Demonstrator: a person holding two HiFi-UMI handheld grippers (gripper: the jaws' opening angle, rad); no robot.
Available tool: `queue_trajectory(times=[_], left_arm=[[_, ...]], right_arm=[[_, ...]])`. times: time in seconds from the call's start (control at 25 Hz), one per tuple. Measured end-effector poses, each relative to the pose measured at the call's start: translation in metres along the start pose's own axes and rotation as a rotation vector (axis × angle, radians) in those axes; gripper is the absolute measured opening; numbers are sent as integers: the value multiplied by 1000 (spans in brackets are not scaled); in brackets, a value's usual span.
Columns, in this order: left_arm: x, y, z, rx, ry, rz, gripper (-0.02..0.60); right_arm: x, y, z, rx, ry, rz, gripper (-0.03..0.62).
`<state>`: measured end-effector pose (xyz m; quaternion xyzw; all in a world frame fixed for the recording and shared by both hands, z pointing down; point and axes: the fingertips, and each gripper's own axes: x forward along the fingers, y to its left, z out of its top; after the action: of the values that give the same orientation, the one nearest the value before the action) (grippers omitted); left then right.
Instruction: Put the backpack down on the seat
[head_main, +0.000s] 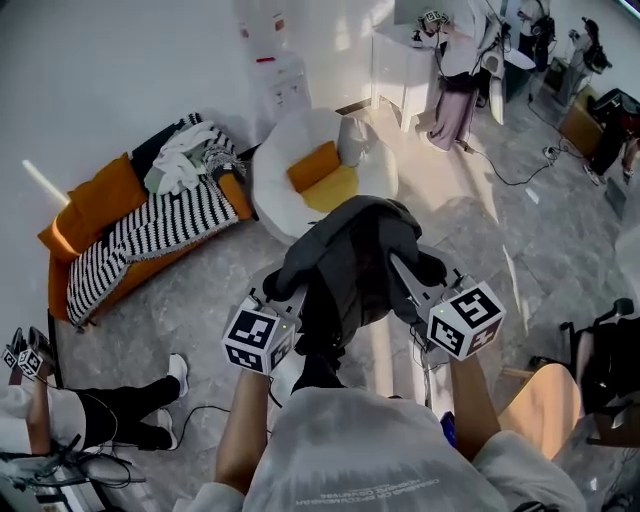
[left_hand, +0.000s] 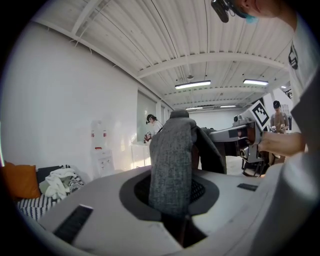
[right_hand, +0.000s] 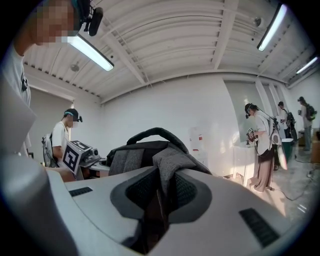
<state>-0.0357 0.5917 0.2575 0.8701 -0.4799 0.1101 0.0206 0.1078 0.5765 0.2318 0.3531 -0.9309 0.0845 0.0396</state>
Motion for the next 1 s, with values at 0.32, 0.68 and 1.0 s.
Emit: queue_trajectory(times=[0.32, 0.68, 1.0], left_arm=[[61, 50, -9, -49, -10, -35, 78], [135, 128, 3, -25, -9, -73, 78], [181, 190, 10, -25, -1, -91, 78]], right_arm=[[58, -47, 4, -3, 6, -19, 43], [139, -103, 23, 24, 14, -53, 43], [205, -136, 39, 36, 13, -80, 43]])
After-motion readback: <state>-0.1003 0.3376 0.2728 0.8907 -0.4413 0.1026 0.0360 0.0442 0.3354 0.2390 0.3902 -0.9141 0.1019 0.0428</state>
